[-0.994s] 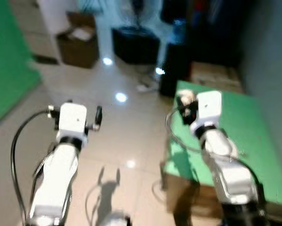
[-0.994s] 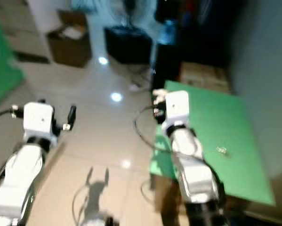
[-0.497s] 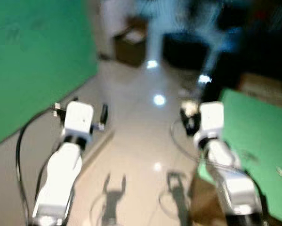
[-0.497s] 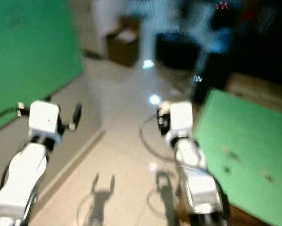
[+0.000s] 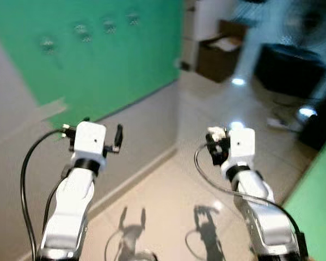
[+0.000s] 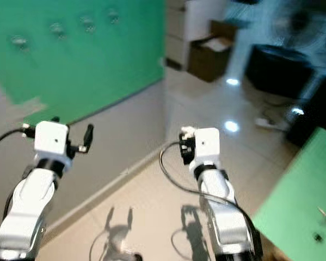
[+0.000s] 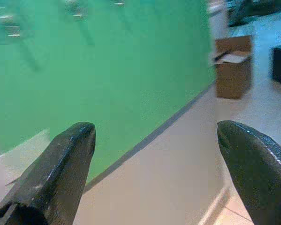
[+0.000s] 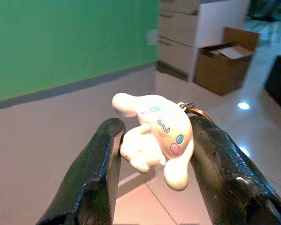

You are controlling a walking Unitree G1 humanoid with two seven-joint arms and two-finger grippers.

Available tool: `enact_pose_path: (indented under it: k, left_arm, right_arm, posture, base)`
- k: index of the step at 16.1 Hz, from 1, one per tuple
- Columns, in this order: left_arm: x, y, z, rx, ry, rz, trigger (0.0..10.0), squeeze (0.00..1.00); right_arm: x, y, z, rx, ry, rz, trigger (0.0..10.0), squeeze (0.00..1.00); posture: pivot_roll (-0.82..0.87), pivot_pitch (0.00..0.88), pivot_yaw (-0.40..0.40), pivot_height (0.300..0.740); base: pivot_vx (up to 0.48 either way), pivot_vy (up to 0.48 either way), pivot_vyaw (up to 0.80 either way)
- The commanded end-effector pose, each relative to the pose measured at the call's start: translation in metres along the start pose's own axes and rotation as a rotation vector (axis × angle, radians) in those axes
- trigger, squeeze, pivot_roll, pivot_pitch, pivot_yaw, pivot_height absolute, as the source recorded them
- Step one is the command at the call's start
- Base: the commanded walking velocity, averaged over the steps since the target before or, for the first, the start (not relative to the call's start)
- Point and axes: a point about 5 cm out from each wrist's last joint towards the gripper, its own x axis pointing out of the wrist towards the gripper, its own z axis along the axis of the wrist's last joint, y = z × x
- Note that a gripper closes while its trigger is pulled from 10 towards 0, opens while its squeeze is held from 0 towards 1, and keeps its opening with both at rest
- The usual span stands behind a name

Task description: Hang keys on a hook

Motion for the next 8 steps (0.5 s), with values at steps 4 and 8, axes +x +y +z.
enact_pose_path:
  k: [4,8]
  left_arm:
    - [-0.008,-0.001,-0.003,-0.011,0.009,0.026,10.0,0.0]
    - [-0.017,0.005,-0.009,-0.011,0.037,0.058,10.0,0.0]
  right_arm:
    - [0.011,-0.01,0.011,-0.089,-0.029,-0.032,10.0,0.0]
    - [0.021,-0.015,0.019,-0.124,-0.065,-0.051,10.0,0.0]
  posture:
    - [0.02,0.0,-0.015,0.74]
    - [0.04,0.0,-0.046,0.74]
  base:
    - [0.323,0.0,0.2]
    - [0.339,0.0,0.0]
